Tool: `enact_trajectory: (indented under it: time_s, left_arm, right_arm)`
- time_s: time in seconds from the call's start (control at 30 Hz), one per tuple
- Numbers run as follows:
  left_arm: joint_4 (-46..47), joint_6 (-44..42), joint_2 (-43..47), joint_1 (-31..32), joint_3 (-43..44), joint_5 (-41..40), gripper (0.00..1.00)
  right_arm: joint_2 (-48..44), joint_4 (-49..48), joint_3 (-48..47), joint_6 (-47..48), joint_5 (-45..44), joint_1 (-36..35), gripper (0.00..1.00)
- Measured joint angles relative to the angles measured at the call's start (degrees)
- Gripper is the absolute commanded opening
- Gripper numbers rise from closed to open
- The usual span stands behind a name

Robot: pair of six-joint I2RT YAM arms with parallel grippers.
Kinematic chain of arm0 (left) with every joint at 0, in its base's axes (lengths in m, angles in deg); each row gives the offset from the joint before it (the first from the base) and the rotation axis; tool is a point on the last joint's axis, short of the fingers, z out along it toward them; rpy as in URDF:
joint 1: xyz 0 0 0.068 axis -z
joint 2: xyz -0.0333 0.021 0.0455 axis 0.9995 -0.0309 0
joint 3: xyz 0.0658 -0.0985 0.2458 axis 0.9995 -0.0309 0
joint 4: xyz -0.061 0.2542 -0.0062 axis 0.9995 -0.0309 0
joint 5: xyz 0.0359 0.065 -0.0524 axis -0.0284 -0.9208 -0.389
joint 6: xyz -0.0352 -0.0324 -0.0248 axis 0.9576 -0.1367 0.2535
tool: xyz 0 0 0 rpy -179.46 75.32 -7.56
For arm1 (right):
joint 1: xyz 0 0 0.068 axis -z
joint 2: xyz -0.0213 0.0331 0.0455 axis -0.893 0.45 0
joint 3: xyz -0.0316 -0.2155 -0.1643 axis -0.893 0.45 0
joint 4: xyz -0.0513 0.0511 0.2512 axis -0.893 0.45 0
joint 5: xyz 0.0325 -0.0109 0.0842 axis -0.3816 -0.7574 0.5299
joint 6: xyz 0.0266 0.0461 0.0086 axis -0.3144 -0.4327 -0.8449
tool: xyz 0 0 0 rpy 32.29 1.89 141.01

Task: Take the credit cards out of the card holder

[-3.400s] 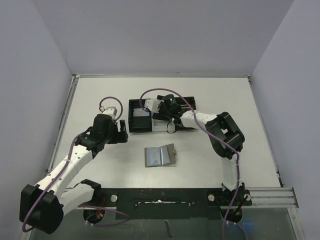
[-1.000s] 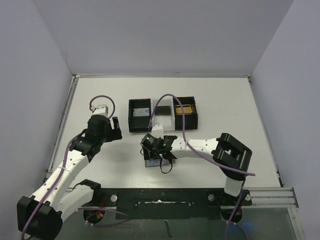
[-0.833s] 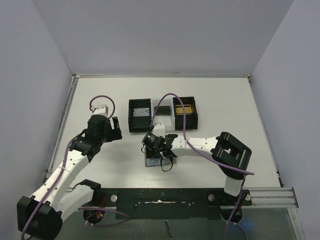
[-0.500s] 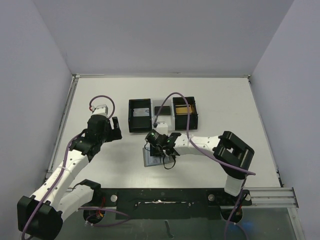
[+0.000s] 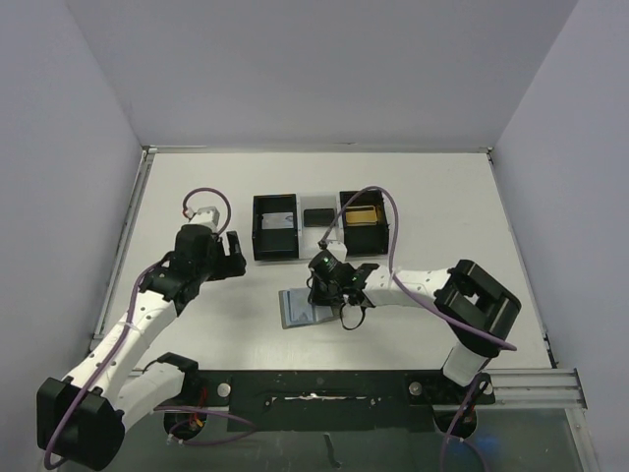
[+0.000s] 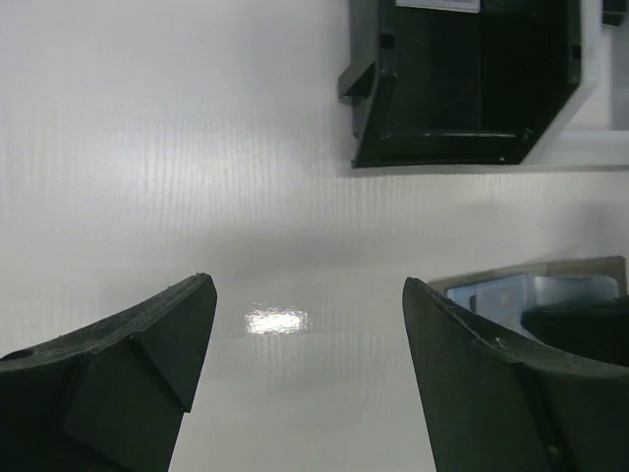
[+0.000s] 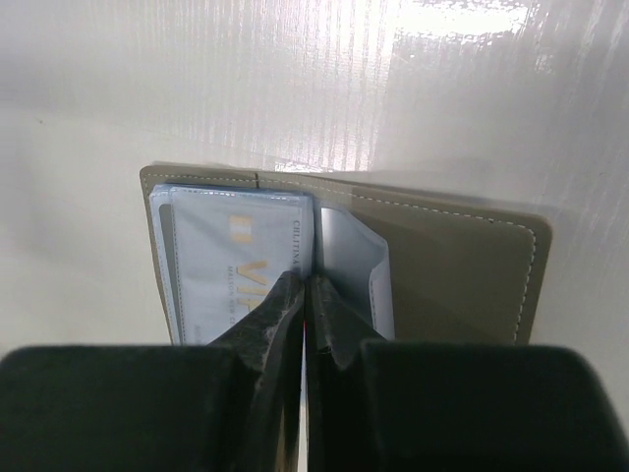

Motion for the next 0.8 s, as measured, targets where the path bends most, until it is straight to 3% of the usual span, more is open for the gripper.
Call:
enact_trajectory:
  time_s: [0.17,0.3,0.4,0.63,0.8]
  left_arm:
    - [6.69,3.19,0.04,0.00,-2.21,11.67,0.66]
    - [16.39,10.19,-0.79,0.81,-7.41,25.18,0.66]
    - [20.81,13.81,-3.23,3.67,-8.90,30.45,0.66]
    - [29.33,19.41,-11.39,12.61,-9.46,33.18,0.63]
    - [33.62,22.95,-15.19,13.60,-11.08,30.45,0.61]
  right_arm:
    - [-1.53,-5.99,4.42,-1.09,4.39,2.56,0.00]
    - [-2.73,-13.44,9.49,-2.86,8.96,4.76,0.00]
    - [-2.93,-17.84,12.13,-4.44,11.50,6.08,0.00]
    - [-2.93,-20.96,13.60,-5.84,13.44,6.62,0.00]
    - [-2.91,-20.94,13.60,-5.99,13.60,6.62,0.00]
